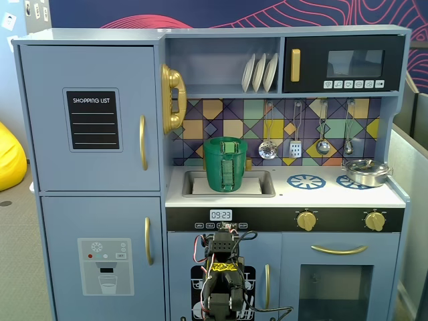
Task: Take off the lid from the green recipient and place it on the counter
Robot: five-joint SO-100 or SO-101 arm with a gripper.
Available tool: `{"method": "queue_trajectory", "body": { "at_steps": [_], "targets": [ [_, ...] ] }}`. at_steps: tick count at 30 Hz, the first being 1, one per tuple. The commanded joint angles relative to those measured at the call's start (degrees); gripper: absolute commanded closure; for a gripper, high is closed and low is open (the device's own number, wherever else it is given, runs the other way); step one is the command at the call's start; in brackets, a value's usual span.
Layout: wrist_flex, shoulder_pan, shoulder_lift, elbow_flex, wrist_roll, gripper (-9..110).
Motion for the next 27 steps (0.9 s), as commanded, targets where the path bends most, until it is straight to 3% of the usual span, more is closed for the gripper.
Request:
{"method": "queue_trajectory", "body": {
  "at_steps": [1, 13, 17, 27],
  "targets": [
    [10.02, 2.55, -0.09, 1.05, 0.62, 101],
    [9.93, 2.02, -0.09, 1.05, 0.09, 101],
    [3.6, 2.81, -0.18, -0.79, -1.32, 101],
    [-18.63, 4.13, -13.62, -34.54, -10.28, 101]
  ]
}}
